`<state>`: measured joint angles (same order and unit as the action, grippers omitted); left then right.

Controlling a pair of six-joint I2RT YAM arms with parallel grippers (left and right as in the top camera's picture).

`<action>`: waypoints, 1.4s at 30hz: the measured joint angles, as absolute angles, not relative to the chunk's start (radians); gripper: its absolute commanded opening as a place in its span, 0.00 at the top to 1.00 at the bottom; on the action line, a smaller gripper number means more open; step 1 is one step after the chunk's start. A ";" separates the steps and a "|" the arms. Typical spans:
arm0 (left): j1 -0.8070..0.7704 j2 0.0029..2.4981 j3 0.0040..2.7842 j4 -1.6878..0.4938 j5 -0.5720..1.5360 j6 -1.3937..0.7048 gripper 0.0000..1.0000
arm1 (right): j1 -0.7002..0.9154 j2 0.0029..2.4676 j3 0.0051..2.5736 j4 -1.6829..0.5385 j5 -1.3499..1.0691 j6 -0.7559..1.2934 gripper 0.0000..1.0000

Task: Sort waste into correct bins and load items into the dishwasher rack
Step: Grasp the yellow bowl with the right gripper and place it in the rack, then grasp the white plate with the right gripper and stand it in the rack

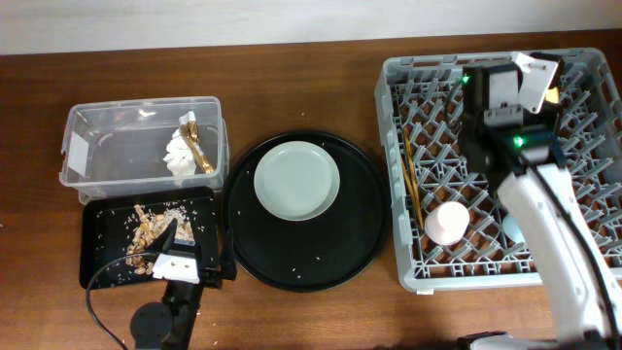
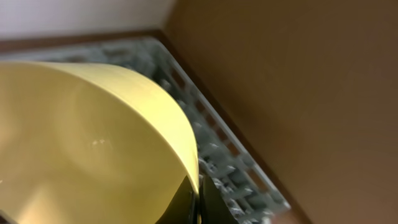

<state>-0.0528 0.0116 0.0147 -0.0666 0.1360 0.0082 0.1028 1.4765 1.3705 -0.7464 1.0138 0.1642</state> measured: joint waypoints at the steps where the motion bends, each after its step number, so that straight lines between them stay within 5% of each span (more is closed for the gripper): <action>1: -0.053 0.012 0.015 -0.067 0.136 0.008 0.01 | 0.082 1.517 1.370 -0.744 1.026 0.152 0.96; 13: -0.053 0.012 0.015 -0.067 0.136 0.008 0.01 | 0.123 1.868 1.381 -0.746 1.185 0.120 0.96; 14: -0.053 0.012 0.015 -0.067 0.136 0.008 0.01 | 0.168 1.868 1.381 -0.781 1.172 0.119 0.89; 16: -0.053 0.012 0.015 -0.067 0.136 0.008 0.01 | 0.243 1.865 1.381 -0.823 1.179 0.113 0.44; 22: -0.053 0.012 0.015 -0.067 0.136 0.008 0.01 | 0.495 1.708 1.402 -0.908 0.852 0.105 0.37; 28: -0.053 0.012 0.015 -0.067 0.136 0.008 0.01 | 0.608 1.646 1.433 -0.925 0.193 0.336 0.38; 34: -0.053 0.012 0.015 -0.067 0.136 0.008 0.01 | 0.611 1.906 1.391 -0.856 0.053 0.524 0.46; 35: -0.053 0.012 0.015 -0.067 0.136 0.008 0.01 | 0.611 1.944 1.388 -0.838 0.044 0.535 0.51; 38: -0.053 0.012 0.015 -0.067 0.136 0.008 0.01 | 0.611 2.016 1.385 -0.818 -0.007 0.571 0.96; 42: -0.053 0.012 0.015 -0.067 0.136 0.008 0.01 | 0.601 2.012 1.393 -0.830 -0.032 0.598 0.96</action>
<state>-0.0528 0.0120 0.0147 -0.0666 0.1356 0.0082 0.6010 2.0117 1.3930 -0.8299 -0.0319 0.5980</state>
